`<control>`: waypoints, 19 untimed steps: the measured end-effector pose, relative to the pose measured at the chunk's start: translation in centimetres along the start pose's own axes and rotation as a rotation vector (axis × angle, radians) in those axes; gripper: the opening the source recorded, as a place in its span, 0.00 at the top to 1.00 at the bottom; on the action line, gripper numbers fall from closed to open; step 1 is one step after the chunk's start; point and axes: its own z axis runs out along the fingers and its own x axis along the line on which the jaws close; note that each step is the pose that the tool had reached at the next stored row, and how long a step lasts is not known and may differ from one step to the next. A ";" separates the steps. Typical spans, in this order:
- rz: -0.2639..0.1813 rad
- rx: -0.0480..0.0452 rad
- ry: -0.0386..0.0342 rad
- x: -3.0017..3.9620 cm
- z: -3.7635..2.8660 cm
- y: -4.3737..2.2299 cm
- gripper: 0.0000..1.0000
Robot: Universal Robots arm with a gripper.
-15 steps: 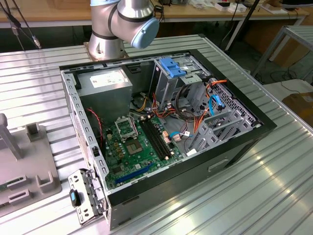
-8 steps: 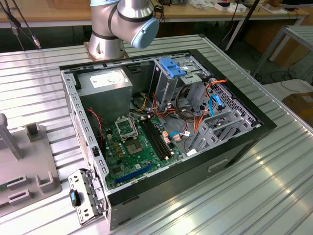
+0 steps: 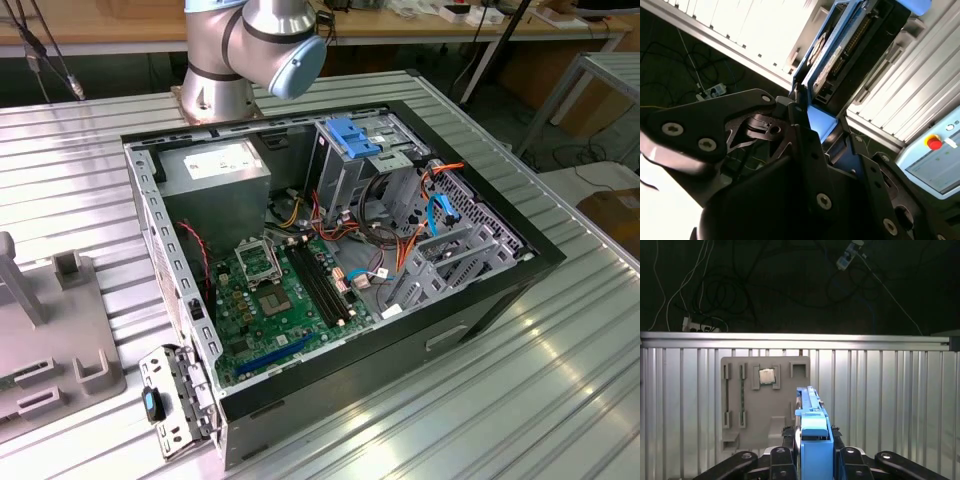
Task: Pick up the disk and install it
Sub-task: 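Pick up the disk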
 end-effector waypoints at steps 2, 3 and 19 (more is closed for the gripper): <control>0.000 0.0001 -0.0001 0.00 -0.01 -1.07 0.63; 0.000 0.0000 0.0000 0.01 -0.03 -1.62 0.63; 0.000 0.0001 -0.0001 0.03 -0.14 -8.09 0.63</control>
